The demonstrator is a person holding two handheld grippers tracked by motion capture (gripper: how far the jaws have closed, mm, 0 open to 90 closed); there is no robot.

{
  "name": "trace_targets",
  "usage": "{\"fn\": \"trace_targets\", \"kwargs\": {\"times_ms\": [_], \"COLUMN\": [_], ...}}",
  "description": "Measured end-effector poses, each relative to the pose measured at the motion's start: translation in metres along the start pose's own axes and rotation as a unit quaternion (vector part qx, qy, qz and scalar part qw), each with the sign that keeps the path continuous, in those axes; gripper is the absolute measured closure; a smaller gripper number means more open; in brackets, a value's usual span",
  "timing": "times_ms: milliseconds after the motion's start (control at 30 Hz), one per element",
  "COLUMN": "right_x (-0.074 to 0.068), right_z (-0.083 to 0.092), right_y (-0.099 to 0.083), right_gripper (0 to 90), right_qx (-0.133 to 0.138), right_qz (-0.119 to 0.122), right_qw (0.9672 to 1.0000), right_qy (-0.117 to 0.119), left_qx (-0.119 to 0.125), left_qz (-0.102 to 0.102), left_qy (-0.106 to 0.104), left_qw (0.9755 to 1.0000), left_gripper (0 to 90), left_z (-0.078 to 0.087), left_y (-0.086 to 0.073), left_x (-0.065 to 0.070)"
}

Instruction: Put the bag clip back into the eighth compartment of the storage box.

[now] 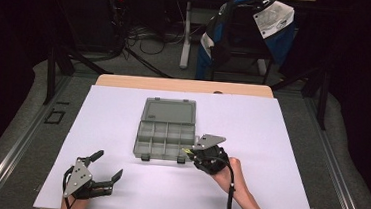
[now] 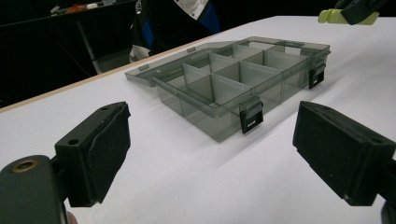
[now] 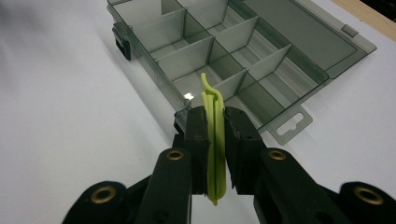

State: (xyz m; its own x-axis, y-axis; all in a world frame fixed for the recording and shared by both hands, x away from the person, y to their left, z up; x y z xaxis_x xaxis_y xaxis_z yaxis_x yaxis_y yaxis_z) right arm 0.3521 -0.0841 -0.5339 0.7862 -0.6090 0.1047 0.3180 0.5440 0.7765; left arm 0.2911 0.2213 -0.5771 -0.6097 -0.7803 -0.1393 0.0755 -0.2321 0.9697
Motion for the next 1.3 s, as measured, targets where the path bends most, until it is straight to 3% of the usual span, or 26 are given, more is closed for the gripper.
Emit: {"fn": "trace_targets", "kwargs": {"times_ms": [567, 1300], "right_x": [0.004, 0.01], "right_z": [-0.012, -0.026], "right_y": [0.01, 0.017], "right_gripper": [80.2, 80.2], "right_qx": [0.0, -0.013], "right_qz": [-0.006, -0.04], "right_qw": [1.0, 0.9991], "right_qy": [0.005, -0.011], "left_qx": [0.001, 0.0], "left_qz": [0.001, 0.004], "left_qy": [0.0, 0.002], "left_qw": [1.0, 1.0], "left_gripper": [11.3, 11.3], "left_z": [0.0, -0.001], "left_y": [0.0, 0.0], "left_x": [0.0, -0.001]}}
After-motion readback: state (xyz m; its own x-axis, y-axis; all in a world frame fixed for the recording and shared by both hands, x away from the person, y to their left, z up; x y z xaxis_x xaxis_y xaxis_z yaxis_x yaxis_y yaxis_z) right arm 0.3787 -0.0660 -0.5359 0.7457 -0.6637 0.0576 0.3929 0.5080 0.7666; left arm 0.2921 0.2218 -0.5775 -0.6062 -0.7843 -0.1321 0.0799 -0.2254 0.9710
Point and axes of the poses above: each handheld gripper's, and its own axes: z roughly backward along the jaws, y roughly out of its top, x roughly to its right, the point moved 6 cm from there along -z, roughly forward along the jaws, and after that the axes turned 3 degrees about x, right-handed, at the moved point
